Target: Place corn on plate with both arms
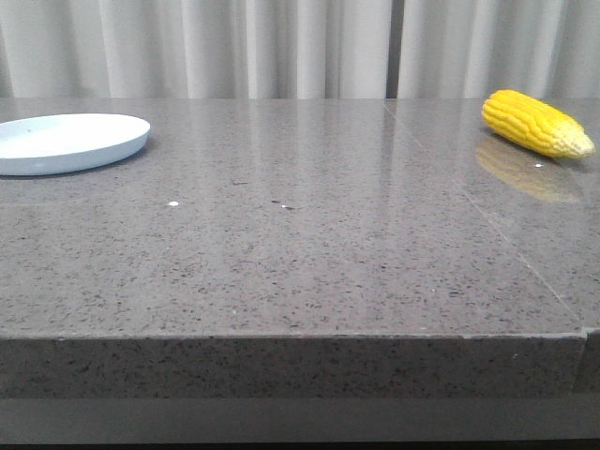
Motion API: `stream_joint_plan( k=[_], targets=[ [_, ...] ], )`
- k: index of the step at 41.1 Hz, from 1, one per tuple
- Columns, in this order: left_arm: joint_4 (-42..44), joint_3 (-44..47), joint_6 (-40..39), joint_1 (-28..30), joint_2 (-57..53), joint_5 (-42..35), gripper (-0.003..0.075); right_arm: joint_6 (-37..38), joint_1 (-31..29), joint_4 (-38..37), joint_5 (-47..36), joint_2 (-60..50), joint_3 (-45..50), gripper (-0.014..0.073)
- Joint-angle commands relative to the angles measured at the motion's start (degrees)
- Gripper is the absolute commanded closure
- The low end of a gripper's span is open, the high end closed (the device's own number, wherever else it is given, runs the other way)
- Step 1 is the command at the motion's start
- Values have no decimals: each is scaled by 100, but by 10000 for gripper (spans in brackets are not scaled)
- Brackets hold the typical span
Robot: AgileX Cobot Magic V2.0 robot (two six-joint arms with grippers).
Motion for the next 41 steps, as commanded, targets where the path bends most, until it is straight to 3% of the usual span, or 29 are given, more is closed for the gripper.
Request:
stream_joint_plan(
  k=[1,30,35,41],
  targets=[
    [-48,127,-70,15,-104,-498,741,-7,-34,-68,-500,-99,-122,680],
    [-48,127,-70,15,-104,-543,741,-7,-34,-68,-662,-99,-129,680],
    [-84,102,-70,15,-104,-975,741,-7,-34,-68,-934,-99,-136,680],
    [-114,-451,-70,15,-78,-1068,741,-7,-34,-68,-796,-99,-562,680]
  ],
)
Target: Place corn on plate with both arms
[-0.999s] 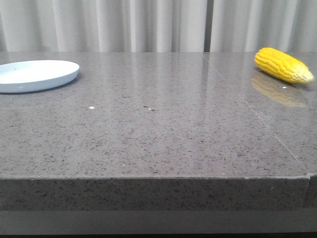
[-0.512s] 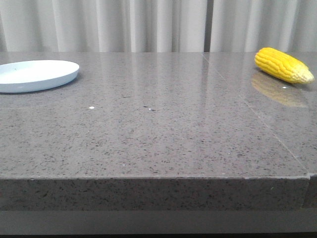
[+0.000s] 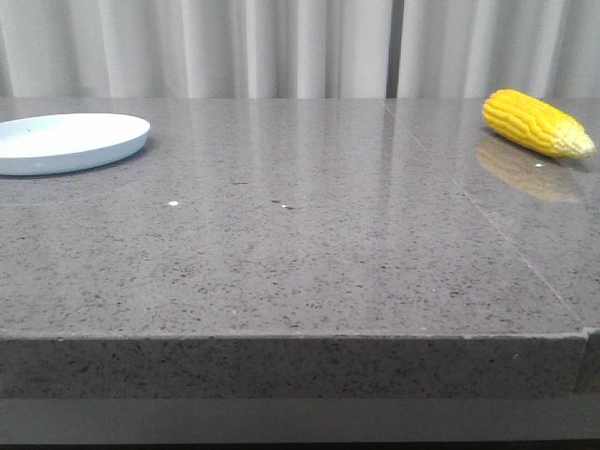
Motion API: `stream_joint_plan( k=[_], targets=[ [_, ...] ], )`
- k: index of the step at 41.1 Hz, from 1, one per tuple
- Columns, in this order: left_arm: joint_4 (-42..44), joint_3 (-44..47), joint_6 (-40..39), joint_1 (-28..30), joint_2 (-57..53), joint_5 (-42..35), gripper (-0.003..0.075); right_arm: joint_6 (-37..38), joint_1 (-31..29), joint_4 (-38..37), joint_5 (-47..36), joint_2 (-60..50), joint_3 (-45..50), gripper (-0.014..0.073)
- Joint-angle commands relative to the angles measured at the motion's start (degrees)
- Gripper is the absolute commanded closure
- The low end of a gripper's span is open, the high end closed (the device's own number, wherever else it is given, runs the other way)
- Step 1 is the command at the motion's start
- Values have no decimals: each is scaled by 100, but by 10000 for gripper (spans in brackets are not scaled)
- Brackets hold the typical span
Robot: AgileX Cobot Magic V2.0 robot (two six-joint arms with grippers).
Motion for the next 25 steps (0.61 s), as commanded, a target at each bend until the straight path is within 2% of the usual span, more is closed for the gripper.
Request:
stream_joint_plan(
  k=[1,7,15,25],
  targets=[
    [-74,-488,-70,15,-68,-522,741,-7,-34,-68,-314,-99,-582,680],
    [-74,-1289,-70,15,153,-356,741,-7,-34,-68,563,44,-1493,680],
    [7,-2654,-70,15,954,559,741,-7,-34,-68,1759,843,-2830,680],
    [7,-4001,-60,15,2155,1925,741,-7,-34,-68,3024,2028,-3954,680]
  ],
)
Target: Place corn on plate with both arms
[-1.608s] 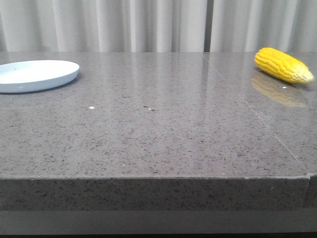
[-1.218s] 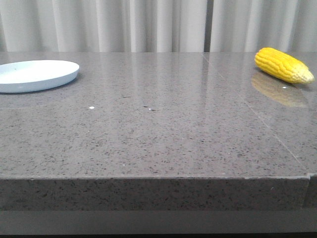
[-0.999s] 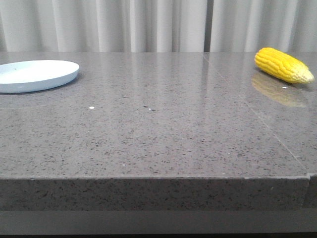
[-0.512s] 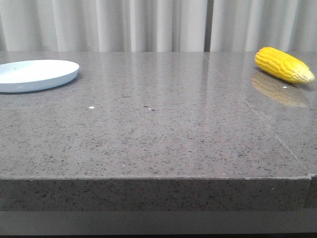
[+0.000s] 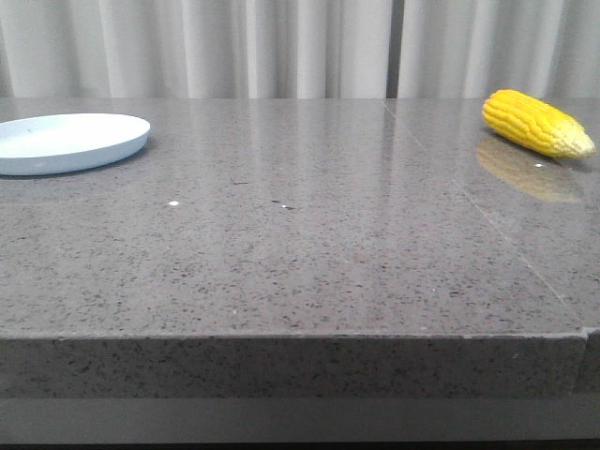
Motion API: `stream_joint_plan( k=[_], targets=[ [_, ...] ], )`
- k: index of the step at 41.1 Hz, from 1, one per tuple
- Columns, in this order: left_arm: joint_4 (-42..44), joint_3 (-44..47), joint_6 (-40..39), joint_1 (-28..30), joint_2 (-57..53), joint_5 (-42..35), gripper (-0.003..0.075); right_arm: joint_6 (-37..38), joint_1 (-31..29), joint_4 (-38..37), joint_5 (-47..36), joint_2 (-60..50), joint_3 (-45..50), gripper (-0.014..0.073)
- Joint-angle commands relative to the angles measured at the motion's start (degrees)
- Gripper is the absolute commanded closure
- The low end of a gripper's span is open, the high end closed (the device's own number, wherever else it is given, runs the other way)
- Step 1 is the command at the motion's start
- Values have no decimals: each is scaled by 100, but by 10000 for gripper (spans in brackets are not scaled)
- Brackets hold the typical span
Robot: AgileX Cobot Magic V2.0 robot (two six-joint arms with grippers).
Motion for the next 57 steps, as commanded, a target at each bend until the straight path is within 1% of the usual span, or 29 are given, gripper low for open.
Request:
stream_joint_plan(
  k=[1,3,7,11,16,27,29,31,34,36,37,38,39,40,41,42,43,45,47,49,53,57],
  targets=[
    [-5,-503,-60,15,467,298,741,-7,-34,-68,68,501,-422,680],
    [-5,-574,-60,15,640,518,741,-7,-34,-68,259,731,-497,680],
    [-5,-587,-60,15,963,955,741,-7,-34,-68,388,1067,-476,680],
    [-5,-587,-60,15,1229,1413,741,-7,-34,-68,454,1387,-471,680],
    [-5,-587,-60,15,1445,1768,741,-7,-34,-68,472,1698,-471,680],
    [-5,-587,-60,15,1799,1880,741,-32,-34,-68,472,2108,-471,677],
    [-5,-587,-60,15,1825,1880,740,-107,-34,-68,472,2138,-471,664],
    [-5,-587,-60,15,1863,1880,738,-161,-34,-68,472,2158,-471,608],
    [-5,-587,-60,15,1889,1869,712,-198,-34,-68,477,2158,-471,475],
    [-5,-587,-60,15,1889,1869,646,-198,-34,-68,477,2158,-471,330],
    [-5,-587,-60,15,1889,1869,601,-198,-34,-68,472,2158,-471,254],
    [-5,-587,-60,15,1889,1869,563,-198,-34,-68,472,2158,-471,200],
    [-5,-587,-60,15,1889,1869,507,-198,-34,-68,472,2158,-471,137],
    [-5,-587,-60,15,1889,1869,451,-198,-34,-68,472,2158,-471,97],
    [-5,-587,-60,15,1889,1861,423,-198,-34,-68,472,2158,-471,63],
    [-5,-587,-60,15,1889,1861,369,-198,-34,-68,472,2158,-471,29],
    [-5,-587,-60,15,1889,1861,321,-198,-34,-68,472,2158,-471,11],
    [-5,-587,-60,15,1889,1872,254,-198,-34,-68,465,2158,-471,-10],
    [-5,-587,-60,15,1889,1912,220,-198,-34,-68,465,2158,-471,-12],
    [-5,-587,-60,15,1907,1964,207,-198,-34,-68,465,2158,-471,-12],
    [-5,-681,-60,15,2049,2109,206,-198,-34,-68,470,2158,-471,-12],
    [67,-949,-60,15,2434,2329,206,-198,-34,-68,470,2158,-471,-12]
  ],
)
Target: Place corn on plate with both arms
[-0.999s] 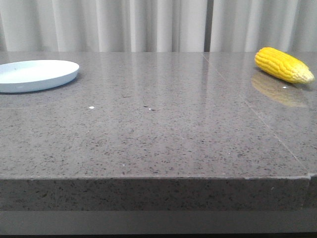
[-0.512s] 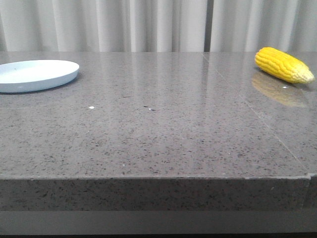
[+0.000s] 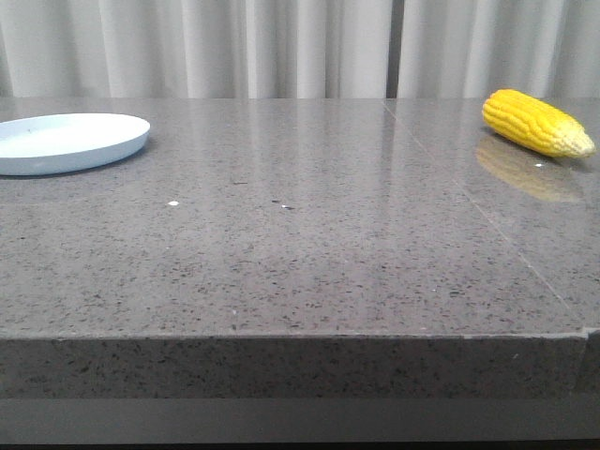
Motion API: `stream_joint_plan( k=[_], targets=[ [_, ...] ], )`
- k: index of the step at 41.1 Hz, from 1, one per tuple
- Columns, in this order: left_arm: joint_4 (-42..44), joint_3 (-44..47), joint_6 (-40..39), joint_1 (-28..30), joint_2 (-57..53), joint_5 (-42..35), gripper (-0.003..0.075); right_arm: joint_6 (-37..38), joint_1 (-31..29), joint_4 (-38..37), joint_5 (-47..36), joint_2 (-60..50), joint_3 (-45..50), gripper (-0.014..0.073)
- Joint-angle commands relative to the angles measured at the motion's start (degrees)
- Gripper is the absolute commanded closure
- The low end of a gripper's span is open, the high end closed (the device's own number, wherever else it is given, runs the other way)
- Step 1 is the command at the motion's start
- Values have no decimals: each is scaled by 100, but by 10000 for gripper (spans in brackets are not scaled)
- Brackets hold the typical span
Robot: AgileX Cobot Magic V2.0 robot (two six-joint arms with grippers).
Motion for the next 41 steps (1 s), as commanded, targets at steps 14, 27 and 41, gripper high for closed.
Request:
stream_joint_plan(
  k=[14,27,41],
  targets=[
    [483,-1695,-60,15,2181,83,206,-77,-34,-68,-370,29,-175,-12],
    [-635,-3394,525,573,4193,683,207,-77,-34,-68,-370,29,-175,-12],
    [-1512,-4339,947,1042,5603,633,208,-77,-34,-68,-370,29,-175,-12]
  ],
)
